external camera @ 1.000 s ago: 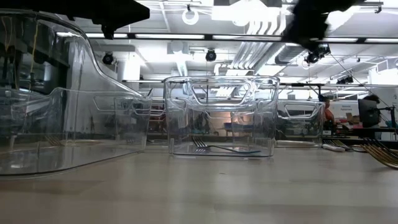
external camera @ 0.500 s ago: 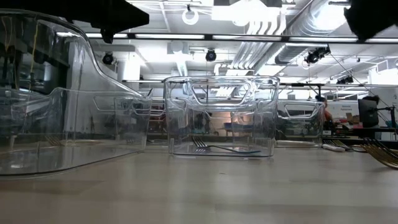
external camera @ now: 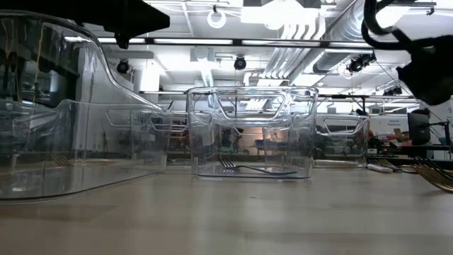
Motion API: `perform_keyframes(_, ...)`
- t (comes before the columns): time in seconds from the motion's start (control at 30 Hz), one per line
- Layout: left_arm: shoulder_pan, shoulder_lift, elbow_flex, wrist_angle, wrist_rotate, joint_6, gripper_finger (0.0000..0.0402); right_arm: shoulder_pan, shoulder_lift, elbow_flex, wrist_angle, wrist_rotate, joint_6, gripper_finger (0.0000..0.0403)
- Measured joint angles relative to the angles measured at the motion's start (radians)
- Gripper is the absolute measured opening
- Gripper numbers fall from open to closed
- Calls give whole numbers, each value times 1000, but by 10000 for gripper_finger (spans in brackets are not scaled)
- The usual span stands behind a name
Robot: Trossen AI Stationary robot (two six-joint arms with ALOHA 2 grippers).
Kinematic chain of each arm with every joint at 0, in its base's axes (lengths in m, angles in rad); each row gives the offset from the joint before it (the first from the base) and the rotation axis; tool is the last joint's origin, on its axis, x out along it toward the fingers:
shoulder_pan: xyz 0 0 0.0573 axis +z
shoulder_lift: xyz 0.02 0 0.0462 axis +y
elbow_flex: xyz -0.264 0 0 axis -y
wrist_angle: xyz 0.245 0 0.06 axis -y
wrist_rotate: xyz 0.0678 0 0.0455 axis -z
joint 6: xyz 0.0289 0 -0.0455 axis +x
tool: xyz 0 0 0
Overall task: Sort silverware by color (type)
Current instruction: Put the gold fork into the bottom left transparent bin
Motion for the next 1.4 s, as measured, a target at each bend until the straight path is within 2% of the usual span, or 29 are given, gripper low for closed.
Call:
perform_keyframes(0.5,0,0,0,-1,0,0,48,-19,21,10,-12,63,15,167)
perform_keyframes(0.6,0,0,0,-1,0,0,48,-19,21,10,-18,70,8,142)
perform_keyframes(0.83,0,0,0,-1,0,0,48,-19,21,10,-25,111,-1,31)
perform_keyframes(0.9,0,0,0,-1,0,0,49,-19,21,10,-25,114,-17,11)
perform_keyframes(1.07,0,0,0,-1,0,0,48,-19,21,10,-25,115,-25,24)
perform_keyframes(1.4,0,0,0,2,0,1,48,-26,22,30,-13,105,-146,5)
